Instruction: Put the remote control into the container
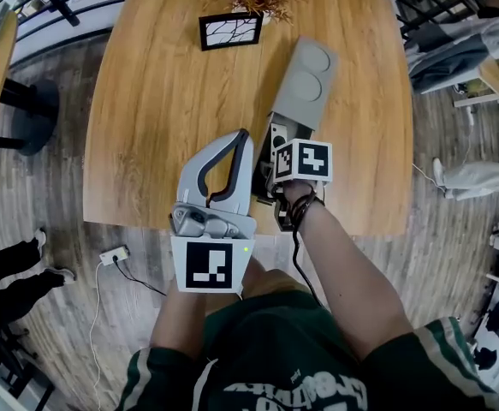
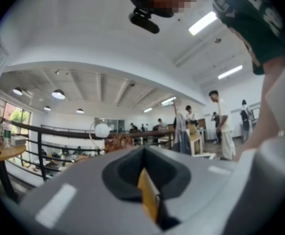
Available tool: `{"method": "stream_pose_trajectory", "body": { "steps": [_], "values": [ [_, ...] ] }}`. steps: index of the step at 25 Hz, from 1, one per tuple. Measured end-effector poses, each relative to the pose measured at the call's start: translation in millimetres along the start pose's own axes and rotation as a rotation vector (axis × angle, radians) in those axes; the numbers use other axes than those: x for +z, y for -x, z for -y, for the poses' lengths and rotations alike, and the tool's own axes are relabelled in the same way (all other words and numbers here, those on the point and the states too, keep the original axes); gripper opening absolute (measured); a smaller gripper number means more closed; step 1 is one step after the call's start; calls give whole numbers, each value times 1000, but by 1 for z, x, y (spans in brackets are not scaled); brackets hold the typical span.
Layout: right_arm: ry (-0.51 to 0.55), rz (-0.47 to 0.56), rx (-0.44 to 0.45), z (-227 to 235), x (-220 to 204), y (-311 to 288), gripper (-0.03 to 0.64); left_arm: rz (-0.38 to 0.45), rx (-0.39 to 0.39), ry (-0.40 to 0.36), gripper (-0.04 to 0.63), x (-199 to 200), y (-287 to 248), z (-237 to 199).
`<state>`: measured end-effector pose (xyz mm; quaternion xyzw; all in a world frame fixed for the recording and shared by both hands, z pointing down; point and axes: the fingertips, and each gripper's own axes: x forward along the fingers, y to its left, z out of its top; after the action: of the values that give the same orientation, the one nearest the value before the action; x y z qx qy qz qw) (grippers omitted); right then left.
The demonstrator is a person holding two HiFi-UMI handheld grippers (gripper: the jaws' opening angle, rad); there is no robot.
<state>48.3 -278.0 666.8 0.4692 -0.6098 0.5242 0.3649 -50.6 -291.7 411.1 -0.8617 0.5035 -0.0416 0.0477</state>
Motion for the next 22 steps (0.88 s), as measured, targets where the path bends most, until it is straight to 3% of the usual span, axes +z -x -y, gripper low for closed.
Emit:
{"method": "stream_pose_trajectory", "body": {
  "steps": [6, 22],
  "values": [
    [-15, -56, 6, -4, 2, -8, 213, 18, 30, 119, -2, 1, 3, -5],
    [-1, -77, -51, 1, 6, -10, 215, 7, 5, 87, -1, 4, 13, -6]
  ]
}}
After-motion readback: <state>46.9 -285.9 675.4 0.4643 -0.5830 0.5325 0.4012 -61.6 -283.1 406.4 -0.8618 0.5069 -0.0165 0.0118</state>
